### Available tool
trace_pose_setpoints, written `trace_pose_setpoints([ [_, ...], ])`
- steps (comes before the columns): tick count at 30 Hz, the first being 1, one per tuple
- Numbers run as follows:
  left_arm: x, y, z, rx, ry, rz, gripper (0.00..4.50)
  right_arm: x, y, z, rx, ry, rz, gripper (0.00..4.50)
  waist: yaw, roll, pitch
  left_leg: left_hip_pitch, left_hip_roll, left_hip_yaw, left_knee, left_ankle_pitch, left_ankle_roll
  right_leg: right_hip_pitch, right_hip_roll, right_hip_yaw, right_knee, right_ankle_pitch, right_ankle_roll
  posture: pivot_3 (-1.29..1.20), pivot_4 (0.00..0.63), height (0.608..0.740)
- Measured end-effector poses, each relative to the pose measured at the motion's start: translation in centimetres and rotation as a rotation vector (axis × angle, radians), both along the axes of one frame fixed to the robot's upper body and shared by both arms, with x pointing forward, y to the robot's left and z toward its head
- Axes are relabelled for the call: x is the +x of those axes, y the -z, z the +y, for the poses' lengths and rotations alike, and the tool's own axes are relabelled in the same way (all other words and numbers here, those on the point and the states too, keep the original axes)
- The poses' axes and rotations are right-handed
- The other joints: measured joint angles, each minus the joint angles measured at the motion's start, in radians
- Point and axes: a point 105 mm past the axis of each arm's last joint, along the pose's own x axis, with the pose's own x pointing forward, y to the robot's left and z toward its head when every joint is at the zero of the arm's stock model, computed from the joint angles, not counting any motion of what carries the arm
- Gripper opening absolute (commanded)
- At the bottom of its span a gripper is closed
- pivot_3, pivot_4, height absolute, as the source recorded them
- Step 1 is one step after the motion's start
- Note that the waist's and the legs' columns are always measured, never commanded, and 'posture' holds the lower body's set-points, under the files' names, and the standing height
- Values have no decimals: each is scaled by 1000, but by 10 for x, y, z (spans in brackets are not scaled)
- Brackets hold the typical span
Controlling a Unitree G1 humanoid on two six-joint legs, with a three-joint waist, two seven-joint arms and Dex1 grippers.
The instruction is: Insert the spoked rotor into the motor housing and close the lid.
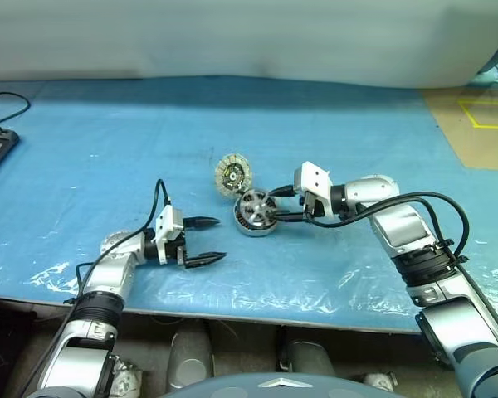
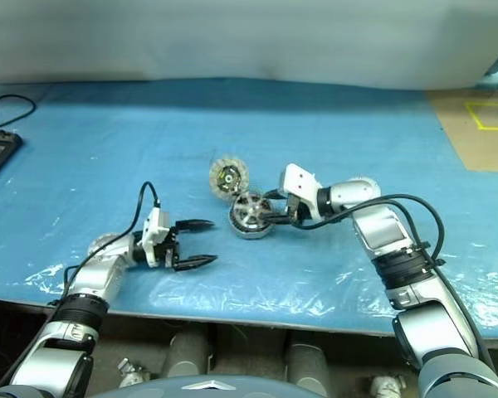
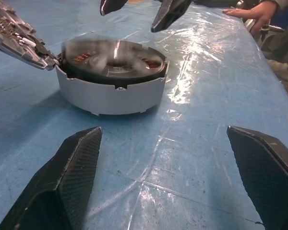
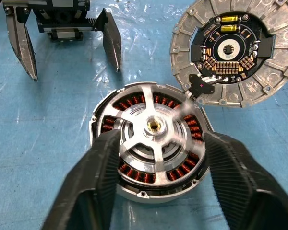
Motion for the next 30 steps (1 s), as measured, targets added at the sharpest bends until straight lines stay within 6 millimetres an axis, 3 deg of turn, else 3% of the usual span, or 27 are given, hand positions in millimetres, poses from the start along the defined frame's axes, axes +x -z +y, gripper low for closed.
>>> trace_pose_setpoints([
  [3, 0, 0, 0, 0, 0, 0, 4402, 0, 0, 0, 2, 3, -2, 4476, 0, 0, 0, 0, 0, 0, 0, 0, 0, 0, 0, 0, 0, 0, 0, 0, 150, 740],
  [10, 0, 0, 0, 0, 0, 0, 4402, 1, -8, 9, 100, 12, 31, 4476, 0, 0, 0, 0, 0, 0, 1, 0, 0, 0, 0, 0, 1, 0, 0, 0, 150, 740],
  [13, 0, 0, 0, -2, 0, 0, 4402, 4, -9, 17, 161, 26, 56, 3914, 0, 0, 0, 0, 1, 0, 1, 0, 0, 0, 0, 0, 1, 0, 0, 0, 150, 740],
  [18, 0, -2, 2, -8, -3, -1, 4402, 12, 6, 22, 198, 75, 112, 2230, -1, 0, 0, 0, 1, 0, 1, 0, 0, 0, 0, 0, 1, 0, 0, 0, 150, 740],
  [20, 1, -3, 2, -19, -7, -1, 4402, 13, 15, 24, 191, 90, 132, 2230, -1, 0, 0, 0, 1, 0, 1, 0, 0, 0, 0, 0, 1, 0, 0, 0, 150, 740],
  [23, 2, -7, 3, -31, -10, -6, 4402, 14, 24, 28, 190, 95, 157, 1653, -1, 0, 0, 0, 0, 0, 1, 0, -1, -1, 0, 0, 1, 0, 0, 0, 150, 740],
  [27, 3, -8, 5, -27, -16, -10, 4402, 13, 28, 30, 181, 85, 163, 321, -1, 0, 0, 0, 0, 0, 1, 0, -1, -1, 0, 0, 1, 0, 0, 0, 150, 740],
  [30, 3, -8, 5, -27, -16, -10, 4402, 12, 30, 30, 164, 76, 145, 291, -2, 0, 0, 1, 1, 0, 1, 0, -1, 0, 0, 0, 2, 0, 0, 0, 150, 740],
])
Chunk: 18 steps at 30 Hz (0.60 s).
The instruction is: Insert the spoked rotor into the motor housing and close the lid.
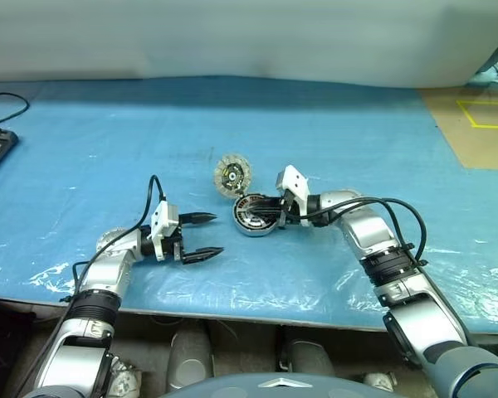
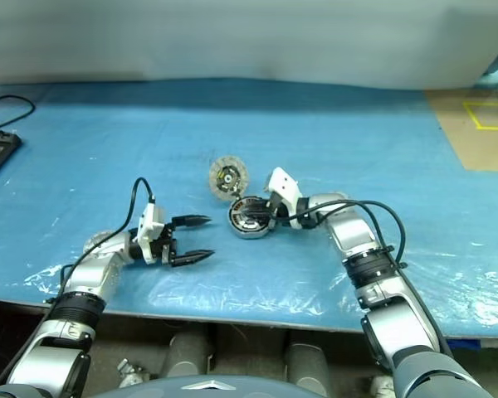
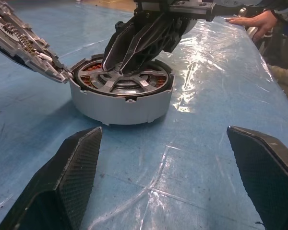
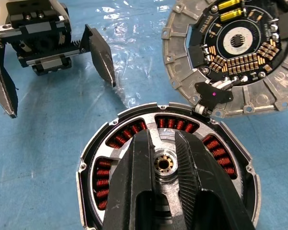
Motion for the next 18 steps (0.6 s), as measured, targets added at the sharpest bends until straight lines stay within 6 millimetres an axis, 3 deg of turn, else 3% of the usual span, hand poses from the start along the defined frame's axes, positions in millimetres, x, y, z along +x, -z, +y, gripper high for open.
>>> trace_pose_setpoints([
  [7, 4, -2, 0, -15, -33, -7, 4402, -3, 4, -1, 1, 6, -35, 291, 0, 0, -1, 5, 0, 1, -1, 0, 0, 4, 0, 1, 0, 0, 0, 0, 150, 740],
  [12, 25, -17, 7, -73, -143, -37, 4402, -11, -1, 2, 135, 11, 105, 291, 0, -1, -1, 1, 0, 1, 0, 0, 0, 0, 0, 1, 0, 0, 0, 0, 150, 740],
  [18, 53, -19, 14, -50, -278, -20, 4402, -10, -31, -4, 258, 41, 96, 291, 1, -1, -1, -7, 0, 1, 1, 2, 2, -6, 0, 0, 0, 0, 1, 0, 150, 740],
])
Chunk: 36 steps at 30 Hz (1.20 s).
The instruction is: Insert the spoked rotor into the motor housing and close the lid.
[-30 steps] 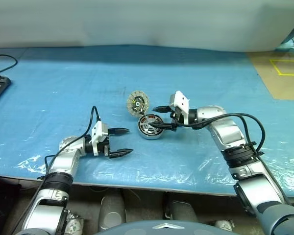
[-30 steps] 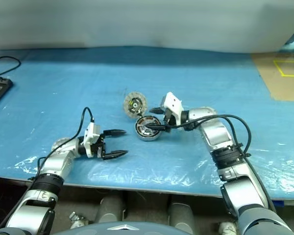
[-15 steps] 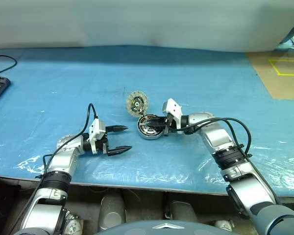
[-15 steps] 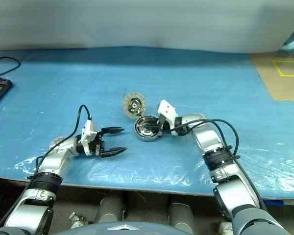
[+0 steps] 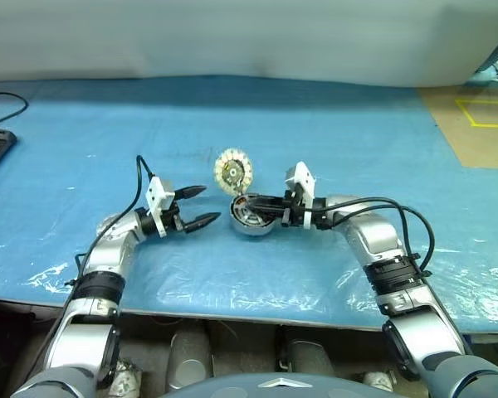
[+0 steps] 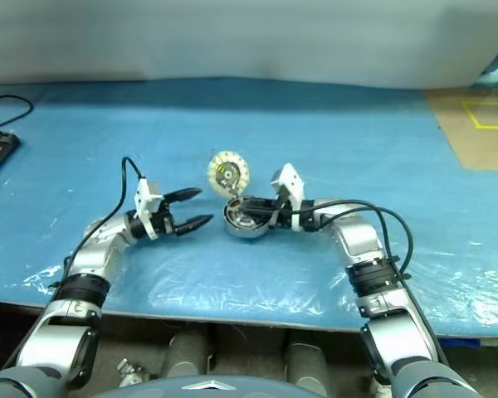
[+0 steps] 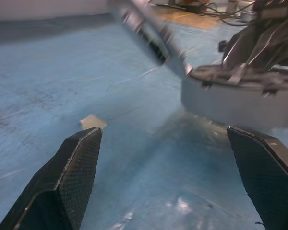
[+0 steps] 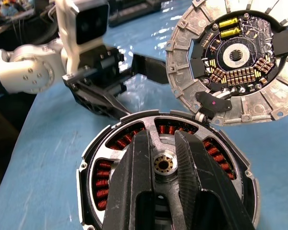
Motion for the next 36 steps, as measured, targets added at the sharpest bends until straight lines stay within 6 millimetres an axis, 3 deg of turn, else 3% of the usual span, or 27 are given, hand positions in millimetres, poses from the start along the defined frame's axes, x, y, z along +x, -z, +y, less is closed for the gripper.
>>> trace_pose_setpoints([
  [5, 8, 2, -1, -7, -22, 21, 4402, 0, -9, -7, 5, 21, -23, 291, 0, 0, 0, -7, 0, 0, 1, 0, 0, -7, 0, -1, 2, 2, 3, 0, 150, 740],
  [12, 10, 2, -1, -6, -24, 16, 4402, -4, 23, -8, -123, 46, -8, 291, 0, 0, 0, -7, 0, 0, 2, 0, -1, -7, 0, -1, 2, 2, 3, 0, 150, 740],
  [18, 10, 1, 0, -5, -27, 11, 4402, -2, 28, -6, -168, 40, -57, 291, 0, 0, 0, -7, 0, 0, 4, -1, -2, -7, 0, 0, 3, 1, 1, 0, 150, 740],
  [24, 10, 2, 1, -7, -33, 13, 4402, -1, 29, -5, -182, 34, -92, 2335, 0, 0, 0, -7, 0, 0, 5, -1, -2, -7, 0, 0, 5, 1, 0, 0, 150, 740],
  [32, 13, 1, 3, -11, -53, 10, 4402, -4, 13, -3, -91, 20, -76, 2335, 0, 0, 0, -7, 1, -1, 5, 0, -1, -7, 0, 0, 5, 0, 0, 0, 150, 740],
  [36, 28, -9, 6, -11, -110, 5, 4402, -1, 6, -5, -62, 46, -85, 2335, 1, 0, 0, -7, 0, -1, 6, 0, -1, -6, 0, 0, 6, 1, 0, 0, 150, 740],
])
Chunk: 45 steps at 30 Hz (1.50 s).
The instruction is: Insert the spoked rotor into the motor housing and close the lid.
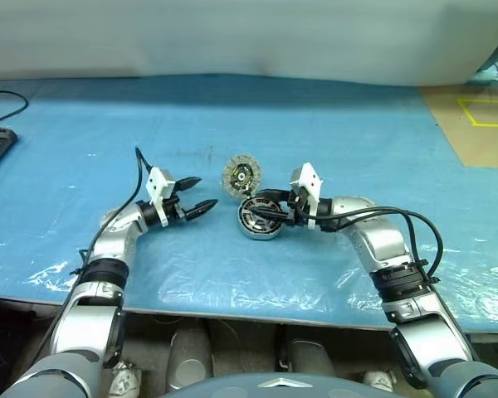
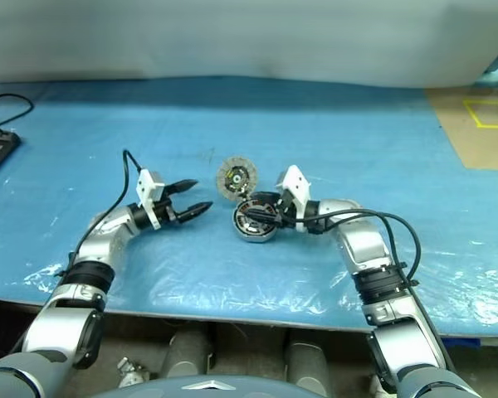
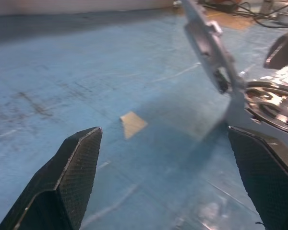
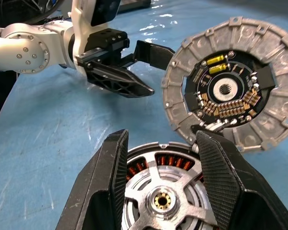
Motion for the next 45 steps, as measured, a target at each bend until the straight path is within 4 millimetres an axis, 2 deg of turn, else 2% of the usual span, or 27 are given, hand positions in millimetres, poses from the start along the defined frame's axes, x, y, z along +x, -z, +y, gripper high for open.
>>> trace_pose_setpoints([
  [2, 11, -1, 3, 24, -50, 12, 4402, 1, -4, -1, 11, 11, -9, 2335, 0, 0, 0, 0, 0, 0, 0, 0, 0, 0, 0, 0, 0, 0, 0, 0, 150, 740],
  [5, 23, 1, 5, 53, -112, 30, 3743, 5, -9, -7, 15, 43, -21, 2364, 0, 0, 0, -1, -1, 0, 0, 0, 0, 0, 0, 0, -1, 2, 3, 0, 150, 740],
  [7, 28, -1, 0, 51, -111, 38, 3077, 5, -10, -11, 11, 59, -32, 2364, 2, 0, 0, -1, -1, -1, 0, 1, 1, 0, 0, -1, 0, 2, 3, 0, 150, 740],
  [10, 36, -7, -16, 35, -102, 34, 1978, 4, -14, -15, 8, 75, -48, 1694, 5, 0, 0, -2, -1, -2, 0, 1, 1, 0, 0, -1, 0, 2, 4, 0, 150, 740],
  [15, 50, -25, -43, 24, -104, 8, 265, -3, -9, -29, -9, 112, -36, 15, 7, -1, 0, -2, -2, -3, 0, 1, 1, 1, -1, -2, -1, 2, 4, 0, 150, 740],
  [16, 51, -28, -48, 20, -103, 6, 37, -5, -7, -30, -15, 112, -31, 0, 7, -1, 0, -2, -2, -3, 0, 0, 0, 1, -1, -2, -1, 2, 4, 0, 150, 740],
  [22, 54, -30, -77, 22, -72, 21, 37, -15, 12, -42, -78, 148, 4, 0, 4, -1, 0, -2, -3, -5, 0, 0, 0, 2, -1, -2, -2, 3, 5, 0, 150, 740],
  [29, 40, -51, -113, -140, 155, 59, 37, -26, 16, -41, -88, 149, 12, 0, 8, -1, 1, -2, -5, -5, -1, 0, 0, 2, -2, -2, -3, 3, 5, 0, 150, 740],
  [32, 33, -61, -117, -210, 252, 72, 37, -28, 20, -43, -92, 163, 19, 0, 8, -1, 1, -2, -5, -5, -1, 0, 0, 2, -2, -2, -3, 3, 5, 0, 150, 740],
  [38, 13, -65, -122, -299, 469, 163, 37, -26, 21, -48, -93, 201, 19, 0, 11, -1, 1, -2, -5, -5, -1, 1, 1, 2, -2, -2, -4, 1, 2, 0, 150, 740],
  [45, -8, -55, -131, -196, 657, 257, 37, -24, 20, -55, -98, 238, 12, 0, 13, -1, 1, -2, -5, -5, -2, 1, 2, 2, -3, -2, -4, 1, 2, 0, 150, 740],
])
